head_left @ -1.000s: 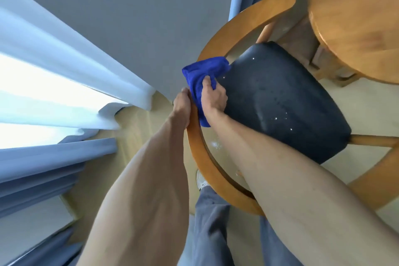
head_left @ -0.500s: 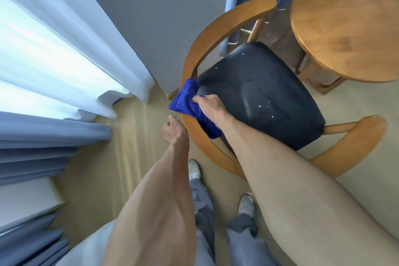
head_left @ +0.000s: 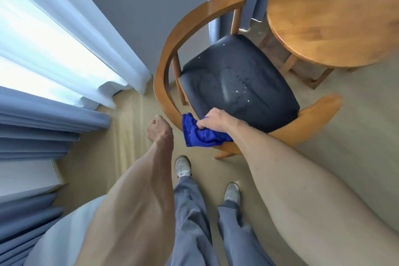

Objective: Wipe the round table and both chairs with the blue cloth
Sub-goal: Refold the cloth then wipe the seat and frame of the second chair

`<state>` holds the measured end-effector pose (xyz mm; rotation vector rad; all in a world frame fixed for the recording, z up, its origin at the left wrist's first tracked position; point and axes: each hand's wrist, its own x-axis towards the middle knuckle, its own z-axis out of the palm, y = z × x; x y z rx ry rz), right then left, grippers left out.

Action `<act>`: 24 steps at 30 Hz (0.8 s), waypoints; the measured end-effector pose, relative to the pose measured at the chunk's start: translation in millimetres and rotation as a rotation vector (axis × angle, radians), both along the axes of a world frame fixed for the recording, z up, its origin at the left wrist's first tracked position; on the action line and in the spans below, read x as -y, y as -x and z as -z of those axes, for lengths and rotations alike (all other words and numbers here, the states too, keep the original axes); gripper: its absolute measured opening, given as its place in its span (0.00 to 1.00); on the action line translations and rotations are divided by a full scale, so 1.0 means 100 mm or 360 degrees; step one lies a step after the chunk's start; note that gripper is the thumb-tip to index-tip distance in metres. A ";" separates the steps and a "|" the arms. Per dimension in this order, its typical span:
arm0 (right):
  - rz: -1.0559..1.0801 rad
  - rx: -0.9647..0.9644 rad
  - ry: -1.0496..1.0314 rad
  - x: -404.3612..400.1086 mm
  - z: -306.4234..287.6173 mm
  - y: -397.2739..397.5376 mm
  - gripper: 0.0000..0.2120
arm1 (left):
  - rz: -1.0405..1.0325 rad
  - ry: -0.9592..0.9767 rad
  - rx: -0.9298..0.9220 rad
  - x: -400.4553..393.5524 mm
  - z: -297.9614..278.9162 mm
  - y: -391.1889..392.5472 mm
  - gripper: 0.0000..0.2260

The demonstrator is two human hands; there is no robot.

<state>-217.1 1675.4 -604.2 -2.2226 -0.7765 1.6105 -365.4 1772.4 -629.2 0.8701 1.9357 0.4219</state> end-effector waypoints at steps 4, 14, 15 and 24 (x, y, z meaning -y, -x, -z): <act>-0.0330 0.0353 0.0146 0.48 0.15 -0.19 0.12 | 0.0026 -0.0071 -0.0016 0.13 -0.08 -0.18 0.20; -0.0621 0.1139 0.0653 0.83 0.30 -0.87 0.07 | -0.0090 -0.0223 -0.0480 0.30 0.18 -0.48 0.31; -0.0646 0.1196 0.0701 0.88 0.31 -0.98 0.07 | -0.0114 -0.0222 -0.0499 0.31 0.24 -0.50 0.32; -0.0834 0.1183 0.0911 0.78 0.41 -1.14 0.10 | -0.0106 -0.0278 -0.0980 0.48 0.29 -0.75 0.24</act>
